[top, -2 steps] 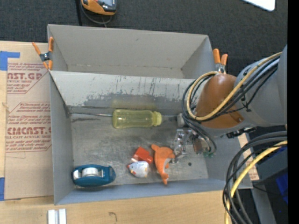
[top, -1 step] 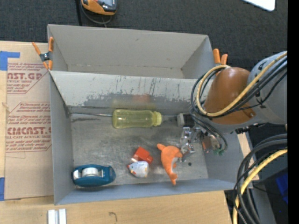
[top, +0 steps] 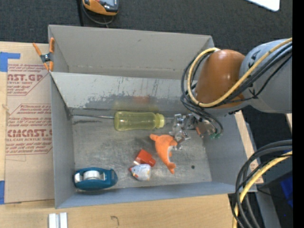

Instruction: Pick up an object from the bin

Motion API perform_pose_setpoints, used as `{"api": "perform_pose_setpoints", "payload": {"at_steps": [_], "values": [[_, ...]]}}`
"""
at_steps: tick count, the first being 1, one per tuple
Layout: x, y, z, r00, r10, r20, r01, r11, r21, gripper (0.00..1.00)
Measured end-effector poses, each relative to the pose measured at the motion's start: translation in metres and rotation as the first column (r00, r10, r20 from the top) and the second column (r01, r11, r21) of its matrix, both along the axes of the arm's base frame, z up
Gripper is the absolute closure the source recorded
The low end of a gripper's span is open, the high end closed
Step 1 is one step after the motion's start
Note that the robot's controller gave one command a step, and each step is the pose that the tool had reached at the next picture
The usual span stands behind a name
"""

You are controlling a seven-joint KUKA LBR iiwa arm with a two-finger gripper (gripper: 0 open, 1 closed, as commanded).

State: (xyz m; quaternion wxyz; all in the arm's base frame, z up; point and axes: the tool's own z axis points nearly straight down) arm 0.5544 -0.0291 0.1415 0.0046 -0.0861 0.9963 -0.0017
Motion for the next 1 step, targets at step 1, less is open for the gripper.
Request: {"api": "perform_pose_setpoints", "payload": {"at_steps": [1], "values": [[-0.0451, -0.031, 0.1212, 1.0, 0.003, -0.007, -0.003, 1.0, 0.003, 1.0]]}}
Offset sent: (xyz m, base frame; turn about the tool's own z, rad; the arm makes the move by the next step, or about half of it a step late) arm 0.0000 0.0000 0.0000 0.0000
